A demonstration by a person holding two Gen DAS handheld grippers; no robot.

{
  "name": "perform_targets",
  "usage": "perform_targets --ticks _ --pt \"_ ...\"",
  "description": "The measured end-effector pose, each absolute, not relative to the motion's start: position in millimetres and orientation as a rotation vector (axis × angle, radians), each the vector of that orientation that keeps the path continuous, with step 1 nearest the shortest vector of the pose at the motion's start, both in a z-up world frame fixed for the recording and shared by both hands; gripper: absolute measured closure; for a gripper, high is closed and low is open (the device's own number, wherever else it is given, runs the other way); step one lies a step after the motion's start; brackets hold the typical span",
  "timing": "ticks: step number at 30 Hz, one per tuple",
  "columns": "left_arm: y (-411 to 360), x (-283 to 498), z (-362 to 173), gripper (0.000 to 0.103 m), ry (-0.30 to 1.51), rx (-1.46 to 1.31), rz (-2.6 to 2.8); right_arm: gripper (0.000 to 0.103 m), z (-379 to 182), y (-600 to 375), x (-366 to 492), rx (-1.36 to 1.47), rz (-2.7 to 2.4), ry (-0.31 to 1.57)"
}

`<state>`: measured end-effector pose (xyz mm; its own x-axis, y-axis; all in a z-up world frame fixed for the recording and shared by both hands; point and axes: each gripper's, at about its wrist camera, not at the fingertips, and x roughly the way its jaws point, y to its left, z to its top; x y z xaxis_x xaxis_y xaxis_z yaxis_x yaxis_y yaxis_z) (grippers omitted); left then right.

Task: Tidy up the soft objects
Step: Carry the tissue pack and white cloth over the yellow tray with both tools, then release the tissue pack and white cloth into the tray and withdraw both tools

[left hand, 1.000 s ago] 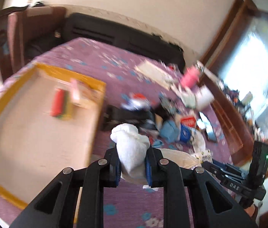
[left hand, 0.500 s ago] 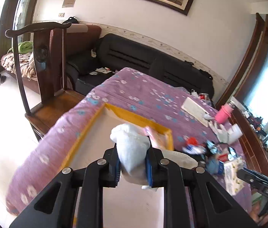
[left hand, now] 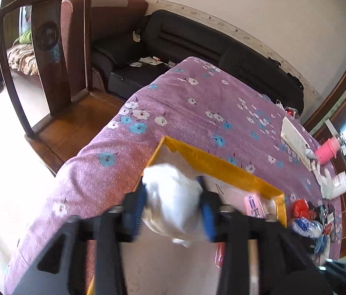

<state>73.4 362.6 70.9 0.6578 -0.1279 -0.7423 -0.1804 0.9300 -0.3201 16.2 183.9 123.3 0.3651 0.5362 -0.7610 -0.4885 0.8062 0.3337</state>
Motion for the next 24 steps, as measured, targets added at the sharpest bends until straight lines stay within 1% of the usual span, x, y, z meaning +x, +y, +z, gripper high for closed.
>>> perform_targets --ticks 1,2,7,11,13,15,17,21,24 --pt "366 71 72 0.040 0.849 -0.397 0.025 0.063 118 195 24 0.041 0.653 1.013" --pt "370 67 75 0.034 0.837 -0.406 0.021 0.063 110 206 32 0.026 0.647 1.028" --pt "382 27 105 0.031 0.749 -0.391 0.023 0.059 83 241 50 -0.067 0.615 1.042" --pt "386 -31 130 0.022 0.641 -0.399 0.062 0.055 85 229 45 -0.014 0.646 1.001" --pt "382 -59 138 0.017 0.587 -0.394 0.112 0.047 95 211 36 0.040 0.655 0.960" --pt "378 -80 139 0.016 0.548 -0.400 0.169 0.043 105 194 27 0.058 0.645 0.913" --pt "370 -91 137 0.016 0.522 -0.394 0.228 0.043 118 173 14 0.058 0.619 0.849" --pt "341 -105 134 0.016 0.488 -0.306 0.432 0.036 134 134 -12 0.066 0.596 0.771" --pt "321 -118 137 0.016 0.470 -0.285 0.476 0.035 140 112 -27 0.056 0.595 0.739"
